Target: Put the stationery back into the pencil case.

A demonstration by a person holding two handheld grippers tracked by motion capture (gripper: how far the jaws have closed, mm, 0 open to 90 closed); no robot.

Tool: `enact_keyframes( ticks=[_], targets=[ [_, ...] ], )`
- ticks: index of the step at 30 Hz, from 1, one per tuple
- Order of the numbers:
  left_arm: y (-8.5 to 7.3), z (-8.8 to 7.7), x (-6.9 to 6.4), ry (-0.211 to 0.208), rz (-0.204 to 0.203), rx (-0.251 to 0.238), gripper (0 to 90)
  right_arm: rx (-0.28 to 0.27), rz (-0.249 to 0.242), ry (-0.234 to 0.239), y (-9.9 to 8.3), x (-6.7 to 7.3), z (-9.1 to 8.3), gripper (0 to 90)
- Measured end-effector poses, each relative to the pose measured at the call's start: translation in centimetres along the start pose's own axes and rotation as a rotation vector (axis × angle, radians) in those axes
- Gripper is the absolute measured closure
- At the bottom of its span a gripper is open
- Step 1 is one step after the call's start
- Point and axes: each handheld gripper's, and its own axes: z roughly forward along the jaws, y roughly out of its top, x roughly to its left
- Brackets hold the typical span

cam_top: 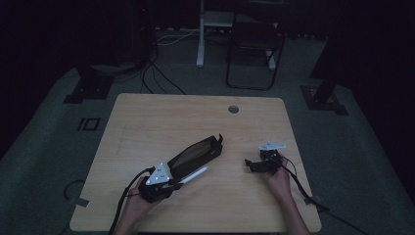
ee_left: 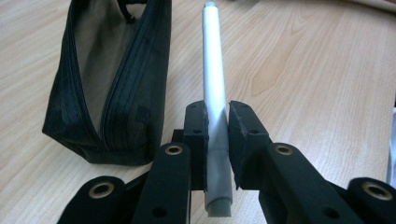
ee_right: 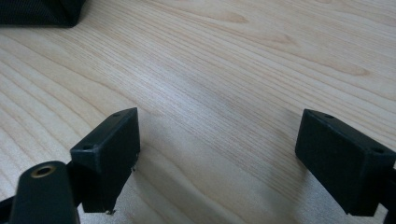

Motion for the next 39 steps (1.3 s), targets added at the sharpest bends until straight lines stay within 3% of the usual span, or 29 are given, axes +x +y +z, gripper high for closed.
enact_keyframes(
  ticks=[12, 39],
  targets=[
    [1.4, -1.1, -0.6, 0.021, 0.038, -0.035, 78.6, 0.0, 0.0, 0.0, 0.0, 0.0, 0.0, 14.1],
    [4.4, -3.3, 0.2, 0.043, 0.096, -0.092, 78.6, 0.0, 0.0, 0.0, 0.0, 0.0, 0.0, 14.1]
  ],
)
